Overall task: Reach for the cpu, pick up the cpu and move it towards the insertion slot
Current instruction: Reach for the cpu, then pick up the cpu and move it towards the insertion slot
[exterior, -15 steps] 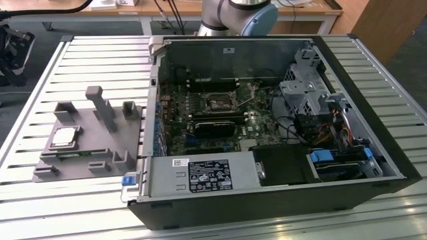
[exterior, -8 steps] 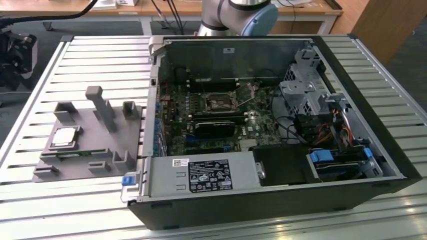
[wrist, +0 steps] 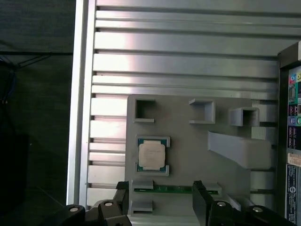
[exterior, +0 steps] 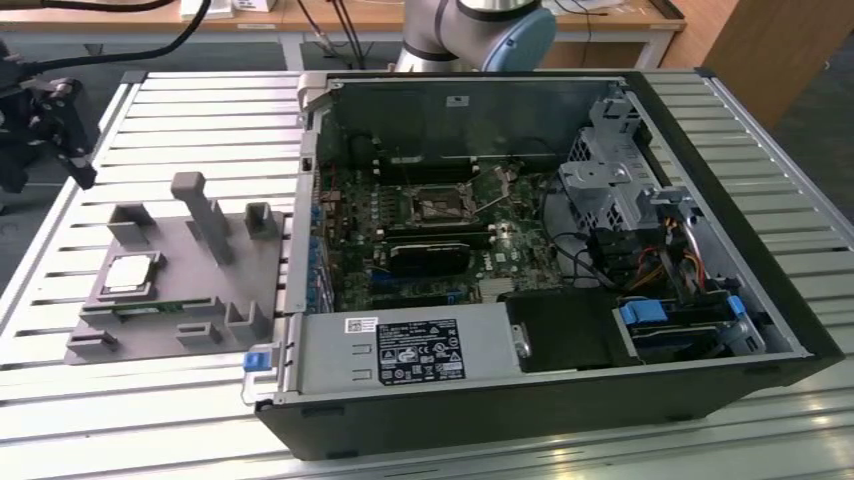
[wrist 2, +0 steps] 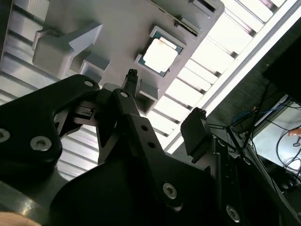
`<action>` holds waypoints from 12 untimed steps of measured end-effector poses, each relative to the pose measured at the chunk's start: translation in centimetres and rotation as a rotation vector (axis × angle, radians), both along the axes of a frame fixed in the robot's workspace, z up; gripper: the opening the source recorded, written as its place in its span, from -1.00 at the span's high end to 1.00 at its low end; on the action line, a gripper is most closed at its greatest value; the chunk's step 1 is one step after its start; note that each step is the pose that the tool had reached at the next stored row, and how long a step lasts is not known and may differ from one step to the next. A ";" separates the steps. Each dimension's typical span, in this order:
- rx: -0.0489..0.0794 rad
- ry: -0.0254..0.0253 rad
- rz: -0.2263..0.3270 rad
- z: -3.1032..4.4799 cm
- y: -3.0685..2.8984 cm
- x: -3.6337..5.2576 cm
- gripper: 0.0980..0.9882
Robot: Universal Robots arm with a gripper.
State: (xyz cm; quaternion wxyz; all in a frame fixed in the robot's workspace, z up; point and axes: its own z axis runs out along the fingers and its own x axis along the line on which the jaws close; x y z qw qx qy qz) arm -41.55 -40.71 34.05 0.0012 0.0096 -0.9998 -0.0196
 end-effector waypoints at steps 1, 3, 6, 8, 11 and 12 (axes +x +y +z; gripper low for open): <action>0.001 -0.0001 0.000 -0.18 -0.01 0.00 -0.23; 0.001 0.0004 0.000 -0.54 -0.03 0.00 -0.23; 0.003 0.0012 0.008 -1.03 -0.05 0.00 -0.23; 0.003 0.0015 0.012 -1.35 -0.07 -0.02 -0.23; 0.004 0.0014 0.013 -1.87 -0.08 -0.04 -0.23; 0.004 0.0015 0.013 -2.02 -0.09 -0.04 -0.23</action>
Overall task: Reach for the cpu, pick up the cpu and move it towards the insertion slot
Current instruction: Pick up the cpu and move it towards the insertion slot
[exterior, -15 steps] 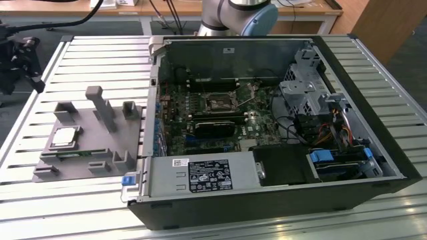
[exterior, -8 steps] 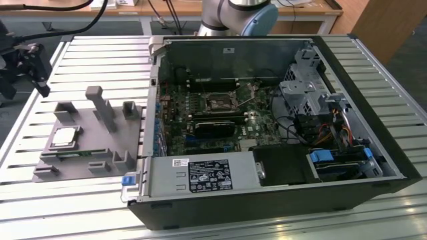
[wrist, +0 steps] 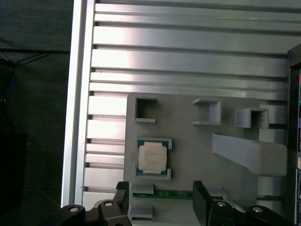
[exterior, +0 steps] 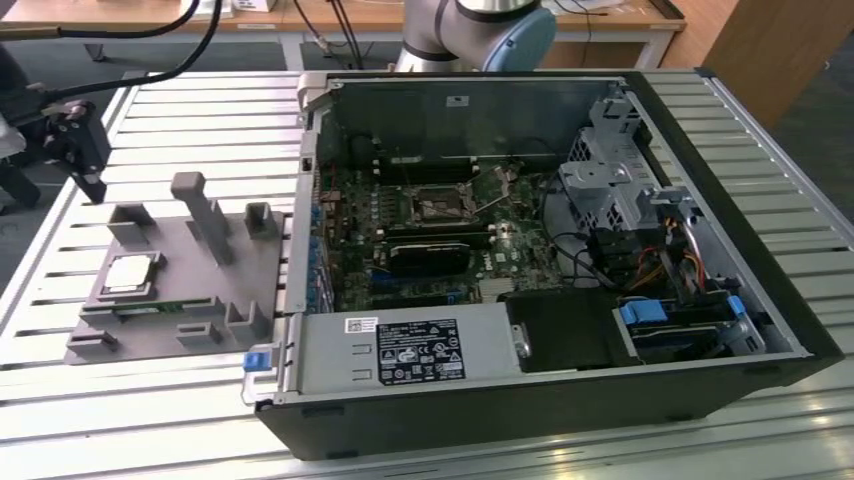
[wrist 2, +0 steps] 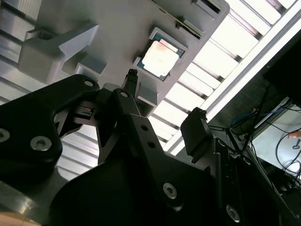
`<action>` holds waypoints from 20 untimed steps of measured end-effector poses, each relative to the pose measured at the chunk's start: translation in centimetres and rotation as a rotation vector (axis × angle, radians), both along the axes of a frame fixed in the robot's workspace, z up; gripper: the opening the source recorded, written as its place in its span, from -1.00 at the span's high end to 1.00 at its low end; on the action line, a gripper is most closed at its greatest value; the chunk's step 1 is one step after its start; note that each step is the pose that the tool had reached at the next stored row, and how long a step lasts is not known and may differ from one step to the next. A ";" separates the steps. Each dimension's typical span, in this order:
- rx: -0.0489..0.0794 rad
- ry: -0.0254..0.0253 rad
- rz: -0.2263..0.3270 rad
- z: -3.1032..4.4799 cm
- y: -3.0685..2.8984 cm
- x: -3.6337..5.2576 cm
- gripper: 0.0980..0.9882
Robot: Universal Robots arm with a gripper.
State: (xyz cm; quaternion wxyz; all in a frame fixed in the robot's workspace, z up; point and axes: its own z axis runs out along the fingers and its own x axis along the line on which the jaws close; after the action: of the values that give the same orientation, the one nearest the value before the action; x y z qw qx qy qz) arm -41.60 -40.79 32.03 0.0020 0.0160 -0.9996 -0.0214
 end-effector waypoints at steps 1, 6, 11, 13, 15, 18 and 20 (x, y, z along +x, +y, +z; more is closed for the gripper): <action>0.000 0.0000 0.000 -0.15 0.00 -0.01 -0.23; 0.000 0.0000 0.001 -0.83 -0.07 -0.05 -0.23; 0.000 0.0000 0.002 -1.53 -0.15 -0.08 -0.23; 0.000 0.0000 0.003 -1.83 -0.17 -0.09 -0.23; 0.000 0.0000 0.004 -2.09 -0.19 -0.10 -0.23; 0.000 0.0000 0.004 -2.42 -0.20 -0.11 -0.23; 0.000 -0.0001 0.005 -2.64 -0.21 -0.11 -0.23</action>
State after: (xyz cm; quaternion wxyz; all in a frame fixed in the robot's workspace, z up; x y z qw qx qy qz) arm -41.71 -41.00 29.39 0.0020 0.0184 -0.9996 -0.0215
